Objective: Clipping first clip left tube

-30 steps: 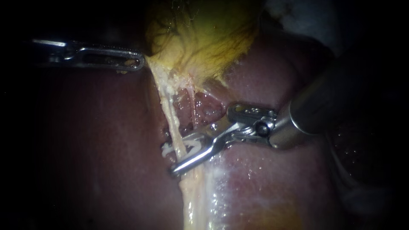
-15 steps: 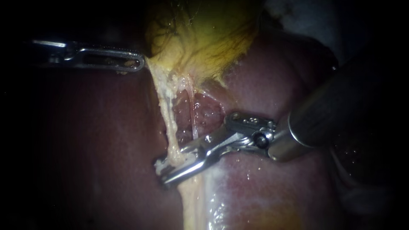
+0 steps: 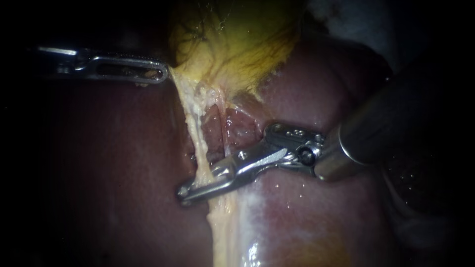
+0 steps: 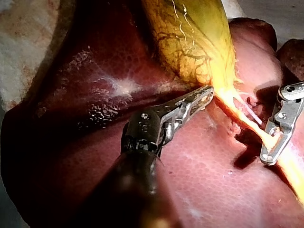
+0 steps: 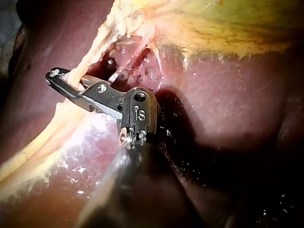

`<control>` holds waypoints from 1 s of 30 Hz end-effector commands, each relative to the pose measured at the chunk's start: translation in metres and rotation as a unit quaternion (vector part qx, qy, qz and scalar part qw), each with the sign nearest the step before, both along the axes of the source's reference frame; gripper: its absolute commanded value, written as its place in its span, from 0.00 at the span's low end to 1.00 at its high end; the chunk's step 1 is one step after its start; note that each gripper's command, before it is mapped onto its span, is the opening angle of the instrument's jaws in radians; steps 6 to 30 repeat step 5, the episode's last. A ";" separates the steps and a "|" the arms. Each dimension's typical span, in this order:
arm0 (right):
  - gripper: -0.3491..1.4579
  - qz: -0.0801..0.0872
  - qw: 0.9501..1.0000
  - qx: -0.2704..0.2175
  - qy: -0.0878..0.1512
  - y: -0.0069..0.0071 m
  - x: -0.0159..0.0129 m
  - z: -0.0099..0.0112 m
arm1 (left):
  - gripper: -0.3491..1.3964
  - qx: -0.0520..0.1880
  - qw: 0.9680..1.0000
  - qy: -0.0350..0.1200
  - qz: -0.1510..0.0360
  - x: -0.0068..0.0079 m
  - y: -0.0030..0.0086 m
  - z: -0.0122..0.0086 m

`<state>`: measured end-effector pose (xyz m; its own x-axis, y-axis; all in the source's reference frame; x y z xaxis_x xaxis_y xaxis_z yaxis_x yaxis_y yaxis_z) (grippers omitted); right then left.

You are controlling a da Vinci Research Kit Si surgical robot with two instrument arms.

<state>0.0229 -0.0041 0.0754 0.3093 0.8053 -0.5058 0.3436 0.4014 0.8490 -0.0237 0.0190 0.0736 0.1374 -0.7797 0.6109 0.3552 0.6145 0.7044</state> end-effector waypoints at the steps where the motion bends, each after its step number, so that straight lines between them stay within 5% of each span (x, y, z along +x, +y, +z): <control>1: 0.00 0.000 1.000 0.001 -0.001 0.0000 0.0000 0.0000 | 0.00 0.000 1.000 0.000 0.000 0.0000 0.0000 0.0000; 30: 0.00 0.000 1.000 0.001 -0.001 0.0000 0.0000 0.0000 | 0.00 0.000 1.000 0.000 0.000 0.0000 0.0000 0.0000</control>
